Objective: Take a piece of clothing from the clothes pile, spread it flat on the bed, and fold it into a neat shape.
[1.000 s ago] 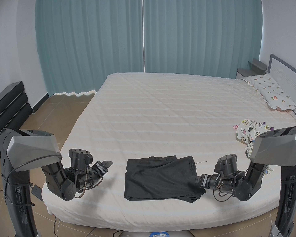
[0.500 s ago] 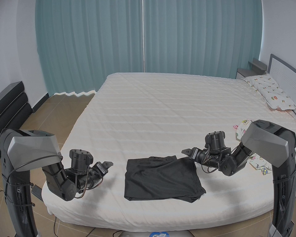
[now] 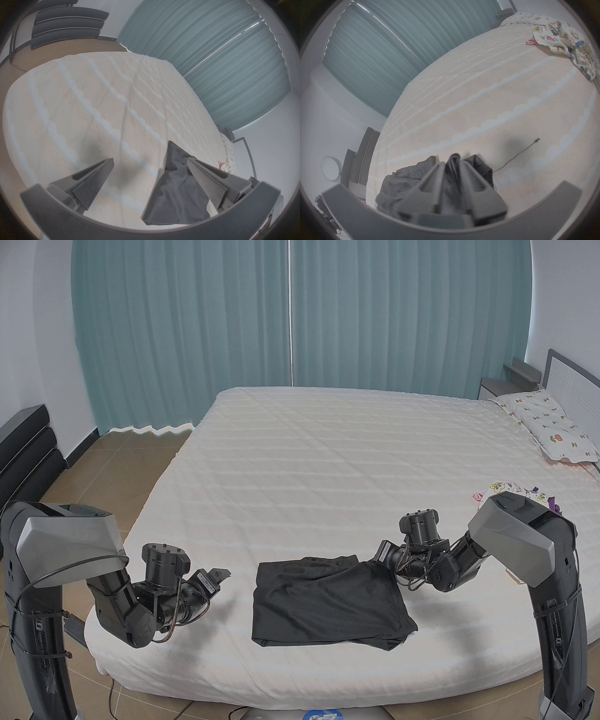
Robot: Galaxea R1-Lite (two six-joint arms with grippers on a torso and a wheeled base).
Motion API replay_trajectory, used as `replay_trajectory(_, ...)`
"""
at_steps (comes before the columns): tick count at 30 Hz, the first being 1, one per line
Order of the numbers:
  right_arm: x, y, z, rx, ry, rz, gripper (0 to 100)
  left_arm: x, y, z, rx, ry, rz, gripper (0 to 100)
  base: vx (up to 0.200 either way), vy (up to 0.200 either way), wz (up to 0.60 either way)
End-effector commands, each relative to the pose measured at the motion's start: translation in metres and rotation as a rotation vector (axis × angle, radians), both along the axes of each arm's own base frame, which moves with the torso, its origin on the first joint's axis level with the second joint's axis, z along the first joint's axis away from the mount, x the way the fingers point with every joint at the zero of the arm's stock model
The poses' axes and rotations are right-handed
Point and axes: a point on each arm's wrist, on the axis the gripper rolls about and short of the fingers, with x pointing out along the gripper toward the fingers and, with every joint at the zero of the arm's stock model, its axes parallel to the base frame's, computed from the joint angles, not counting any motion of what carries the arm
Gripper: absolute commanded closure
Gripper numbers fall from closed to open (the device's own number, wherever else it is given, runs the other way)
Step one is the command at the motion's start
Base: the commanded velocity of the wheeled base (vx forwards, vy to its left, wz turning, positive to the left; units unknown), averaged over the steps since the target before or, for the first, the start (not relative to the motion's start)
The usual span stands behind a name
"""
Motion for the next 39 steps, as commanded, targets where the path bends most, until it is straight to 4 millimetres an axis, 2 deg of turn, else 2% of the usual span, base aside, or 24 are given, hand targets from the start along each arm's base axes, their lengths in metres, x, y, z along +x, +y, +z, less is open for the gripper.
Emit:
replay_trajectory(1, 0.001, -0.003, -0.001, -0.004, 0.002, -0.012, 100, 0.0, 0.0, -0.001, 0.0, 0.004, 0.001, 0, 0.0, 0.0, 0.0)
replay_trajectory(10, -0.006, -0.015, 0.013, 0.027, 0.004, -0.061, 100, 0.0, 0.0, -0.001, -0.003, 0.005, 0.003, 0, 0.0, 0.0, 0.0)
replay_trajectory(31, -0.009, -0.028, 0.01, 0.011, 0.025, -0.099, 100, 0.0, 0.0, -0.001, -0.004, 0.005, 0.004, 0, 0.0, 0.0, 0.0)
replay_trajectory(32, -0.009, -0.028, 0.009, 0.012, 0.027, -0.098, 0, 0.0, 0.0, -0.001, -0.003, 0.005, 0.003, 0, 0.0, 0.0, 0.0)
replay_trajectory(36, -0.012, -0.027, 0.01, 0.009, 0.033, -0.096, 0, 0.0, 0.0, -0.001, -0.003, 0.005, 0.003, 0, 0.0, 0.0, 0.0)
replay_trajectory(39, -0.013, -0.029, 0.018, 0.007, 0.019, -0.104, 0, 0.0, 0.0, -0.001, -0.005, 0.002, 0.004, 0, 0.0, 0.0, 0.0)
